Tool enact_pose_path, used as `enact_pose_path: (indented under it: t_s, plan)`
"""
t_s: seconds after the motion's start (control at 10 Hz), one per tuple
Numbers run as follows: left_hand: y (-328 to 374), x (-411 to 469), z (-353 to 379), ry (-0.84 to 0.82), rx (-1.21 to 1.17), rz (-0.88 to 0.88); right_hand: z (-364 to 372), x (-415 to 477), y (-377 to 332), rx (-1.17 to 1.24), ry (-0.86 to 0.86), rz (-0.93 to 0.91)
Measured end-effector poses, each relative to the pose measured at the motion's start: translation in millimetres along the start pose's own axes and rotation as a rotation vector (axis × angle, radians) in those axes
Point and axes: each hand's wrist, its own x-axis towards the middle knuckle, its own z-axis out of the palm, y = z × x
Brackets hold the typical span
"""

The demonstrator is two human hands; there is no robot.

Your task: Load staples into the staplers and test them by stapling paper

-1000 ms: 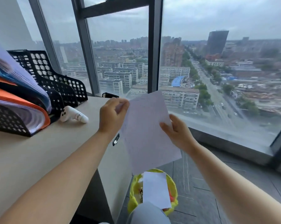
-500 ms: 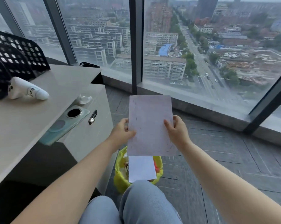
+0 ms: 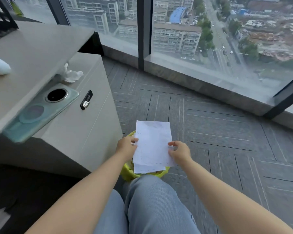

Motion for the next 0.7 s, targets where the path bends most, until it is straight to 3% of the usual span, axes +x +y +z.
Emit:
enact_pose_path:
  t_s: [0.1,0.2,0.3,0.4,0.5,0.7]
  plan:
    - [-18.8,9.7,9.3,-0.049,0.092,-0.053,14.1,2.6,4.6,-0.082,-0.124,0.047]
    - [-35.4,11.6,17.2,-0.197,0.257,-0.081,23.7,1.7,9.6,-0.174,-0.355,0.108]
    - [-48.8,3.7,18.3,-0.285,0.437,-0.118,24.1,-1.9,11.2,-0.261,-0.332,0.098]
    - [-52.1,-5.9,8.6,-0.268,0.497,-0.108,10.5,-10.3,1.3,-0.259,-0.249,0.076]
    - [-36.2,-24.0,-15.2,-0.194,0.425,-0.078,-13.6,-25.8,-17.8,-0.223,-0.201,0.010]
    - [32.0,-95.7,-94.9,0.124,0.067,0.317,-91.2,-70.2,-67.8,-0.022,-0.098,-0.262]
